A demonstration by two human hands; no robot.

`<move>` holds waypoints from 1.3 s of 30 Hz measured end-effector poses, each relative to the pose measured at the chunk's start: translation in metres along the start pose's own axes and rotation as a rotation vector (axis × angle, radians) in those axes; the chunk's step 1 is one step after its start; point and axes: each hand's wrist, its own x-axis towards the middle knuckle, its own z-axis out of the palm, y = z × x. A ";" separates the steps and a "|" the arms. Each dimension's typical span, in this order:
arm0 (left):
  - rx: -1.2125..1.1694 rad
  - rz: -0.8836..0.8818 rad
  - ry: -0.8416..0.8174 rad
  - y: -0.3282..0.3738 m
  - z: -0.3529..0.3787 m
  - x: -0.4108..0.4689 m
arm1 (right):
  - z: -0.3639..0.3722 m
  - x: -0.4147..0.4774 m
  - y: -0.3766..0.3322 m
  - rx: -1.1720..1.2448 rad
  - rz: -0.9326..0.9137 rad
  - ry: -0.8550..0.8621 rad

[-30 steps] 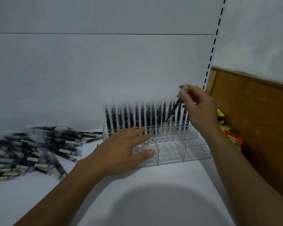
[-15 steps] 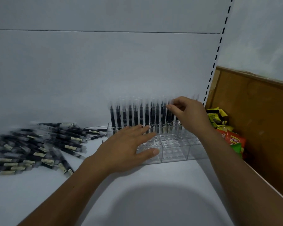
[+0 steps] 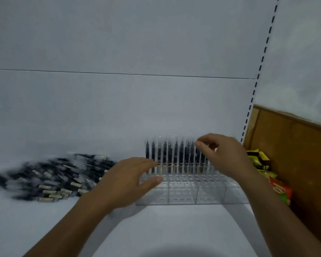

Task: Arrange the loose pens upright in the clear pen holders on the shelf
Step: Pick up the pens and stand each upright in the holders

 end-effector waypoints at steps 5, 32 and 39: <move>0.058 -0.191 0.059 -0.052 -0.012 -0.053 | 0.047 -0.005 -0.069 0.015 -0.220 -0.236; 0.049 -0.509 0.154 -0.154 -0.019 -0.168 | 0.198 -0.048 -0.186 0.304 -0.335 -0.292; 0.244 -0.259 0.147 -0.168 -0.021 -0.158 | 0.196 -0.051 -0.188 0.434 -0.252 -0.265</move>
